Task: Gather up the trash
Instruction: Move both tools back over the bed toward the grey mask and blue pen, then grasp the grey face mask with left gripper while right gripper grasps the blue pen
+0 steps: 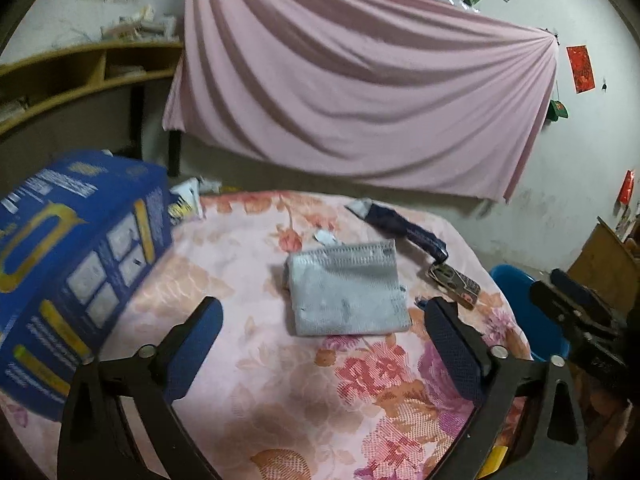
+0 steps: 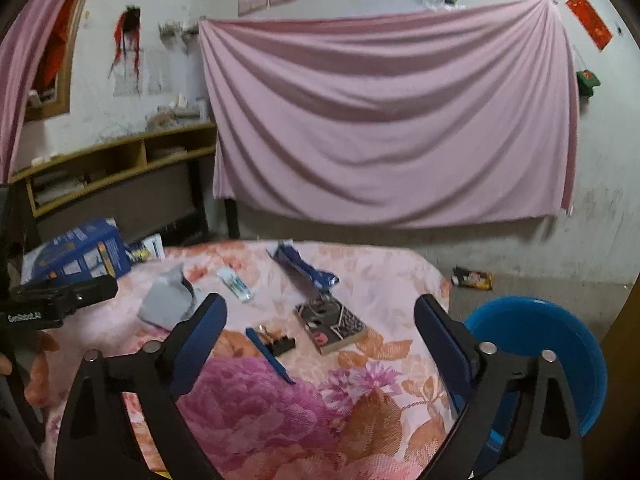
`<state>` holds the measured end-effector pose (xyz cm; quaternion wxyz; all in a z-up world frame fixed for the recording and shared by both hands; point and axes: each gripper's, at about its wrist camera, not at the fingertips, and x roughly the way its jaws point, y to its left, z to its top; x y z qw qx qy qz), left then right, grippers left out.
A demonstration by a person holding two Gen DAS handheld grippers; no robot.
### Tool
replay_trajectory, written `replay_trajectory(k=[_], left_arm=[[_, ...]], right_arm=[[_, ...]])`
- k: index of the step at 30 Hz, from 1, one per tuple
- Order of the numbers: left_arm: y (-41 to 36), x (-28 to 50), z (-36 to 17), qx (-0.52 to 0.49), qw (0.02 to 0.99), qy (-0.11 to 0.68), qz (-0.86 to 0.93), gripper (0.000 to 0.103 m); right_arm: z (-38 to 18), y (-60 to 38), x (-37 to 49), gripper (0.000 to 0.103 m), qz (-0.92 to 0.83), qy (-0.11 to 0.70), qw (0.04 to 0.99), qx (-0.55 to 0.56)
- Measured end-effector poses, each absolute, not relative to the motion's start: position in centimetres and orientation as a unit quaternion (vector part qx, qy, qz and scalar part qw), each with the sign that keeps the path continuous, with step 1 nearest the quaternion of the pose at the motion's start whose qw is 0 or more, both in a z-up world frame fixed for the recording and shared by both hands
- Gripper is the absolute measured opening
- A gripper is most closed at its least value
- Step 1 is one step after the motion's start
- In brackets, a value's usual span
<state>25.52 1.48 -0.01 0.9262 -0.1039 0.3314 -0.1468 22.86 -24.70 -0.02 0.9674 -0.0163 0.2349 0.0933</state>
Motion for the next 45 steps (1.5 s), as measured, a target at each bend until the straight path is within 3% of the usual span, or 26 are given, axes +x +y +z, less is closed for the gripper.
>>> replay_trajectory(k=[2, 5, 9, 11, 16, 22, 26, 36, 45], left_arm=[[1.4, 26.3, -0.5, -0.109, 0.918, 0.349, -0.154, 0.083], [1.1, 27.3, -1.2, -0.114, 0.904, 0.378, -0.165, 0.074], [0.6, 28.4, -2.1, -0.117, 0.890, 0.404, -0.175, 0.073], [0.5, 28.9, -2.4, -0.122, 0.886, 0.412, -0.177, 0.072], [0.4, 29.9, -2.8, -0.133, 0.877, 0.425, -0.178, 0.058], [0.3, 30.6, -3.0, -0.136, 0.873, 0.433, -0.180, 0.022], [0.5, 30.2, -2.8, -0.137, 0.875, 0.426, -0.182, 0.011], [-0.5, 28.1, -1.4, -0.123, 0.888, 0.394, -0.201, 0.003], [-1.3, 25.9, 0.7, -0.098, 0.913, 0.347, -0.190, 0.002]], right_arm=[[-0.5, -24.6, 23.5, 0.086, 0.102, 0.255, 0.961, -0.021], [-1.3, -24.0, 24.5, 0.075, 0.120, 0.292, 0.948, -0.030], [-2.6, -23.0, 26.3, 0.053, 0.142, 0.345, 0.927, -0.044], [-3.4, -22.5, 27.0, 0.048, 0.153, 0.373, 0.914, -0.051], [-4.7, -21.4, 28.1, 0.042, 0.174, 0.415, 0.891, -0.065], [-5.7, -21.0, 29.1, 0.034, 0.195, 0.449, 0.870, -0.061], [-5.7, -21.2, 29.0, 0.031, 0.198, 0.452, 0.868, -0.058], [-5.7, -20.8, 28.6, 0.007, 0.216, 0.454, 0.863, -0.053], [-4.3, -20.5, 26.6, 0.004, 0.207, 0.414, 0.884, -0.064]])
